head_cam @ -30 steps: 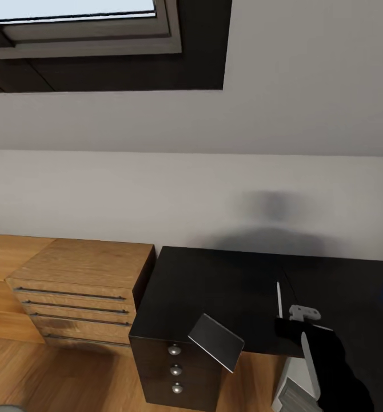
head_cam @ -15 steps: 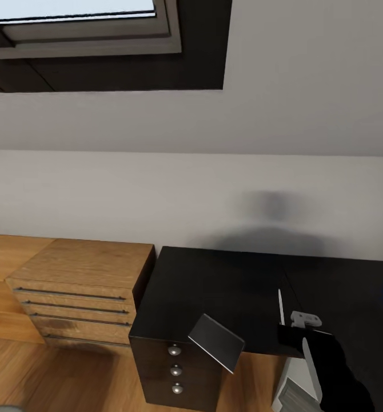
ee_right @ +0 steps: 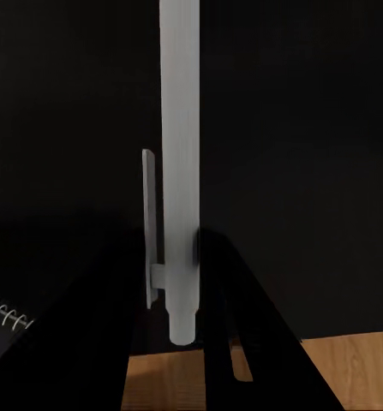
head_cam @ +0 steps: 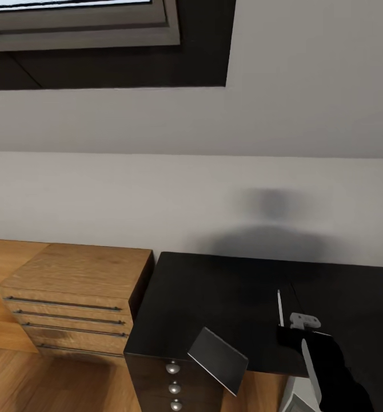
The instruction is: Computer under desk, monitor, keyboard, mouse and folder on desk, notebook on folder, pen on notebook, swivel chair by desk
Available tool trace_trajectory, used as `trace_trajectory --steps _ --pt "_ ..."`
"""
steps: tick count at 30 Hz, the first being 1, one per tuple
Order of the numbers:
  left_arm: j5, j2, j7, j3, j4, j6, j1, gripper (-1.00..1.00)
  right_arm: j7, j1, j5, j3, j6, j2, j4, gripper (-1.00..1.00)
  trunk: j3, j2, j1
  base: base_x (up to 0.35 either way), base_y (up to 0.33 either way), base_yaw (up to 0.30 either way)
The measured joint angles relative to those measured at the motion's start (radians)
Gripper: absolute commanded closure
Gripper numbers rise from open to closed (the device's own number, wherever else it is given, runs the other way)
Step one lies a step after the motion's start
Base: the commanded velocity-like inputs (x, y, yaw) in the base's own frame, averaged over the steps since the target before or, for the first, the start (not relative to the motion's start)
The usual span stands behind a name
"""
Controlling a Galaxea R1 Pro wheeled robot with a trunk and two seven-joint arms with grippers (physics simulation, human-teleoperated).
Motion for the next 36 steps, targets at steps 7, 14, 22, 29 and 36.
trace_trajectory --steps 7,14,22,29,36 --pt "0.000 -0.006 0.004 0.001 -0.001 0.000 0.000 -1.00 0.000 -0.021 0.001 0.000 -0.058 -0.006 0.093 1.00 -0.012 -0.028 0.015 0.004 0.000 0.000" --pt "-0.001 -0.013 0.005 0.001 -0.001 0.000 0.000 -1.00 0.000 -0.025 0.001 0.000 -0.076 -0.008 0.108 1.00 -0.034 -0.077 0.042 0.000 0.000 0.000" --pt "-0.001 -0.014 0.006 0.003 -0.001 0.000 0.000 -1.00 -0.001 -0.026 0.001 0.000 -0.078 -0.008 0.109 1.00 -0.060 -0.133 0.073 0.000 0.000 0.000" --pt "-0.001 -0.014 0.006 0.003 -0.001 0.000 0.000 -1.00 -0.011 -0.027 0.001 0.001 -0.074 -0.009 0.111 1.00 -0.082 -0.182 0.100 0.000 0.000 0.000" --pt "-0.001 -0.014 0.006 0.003 -0.001 0.000 0.000 -1.00 -0.016 -0.029 0.001 0.000 -0.061 -0.009 0.110 1.00 -0.104 -0.231 0.127 0.000 0.000 0.000"
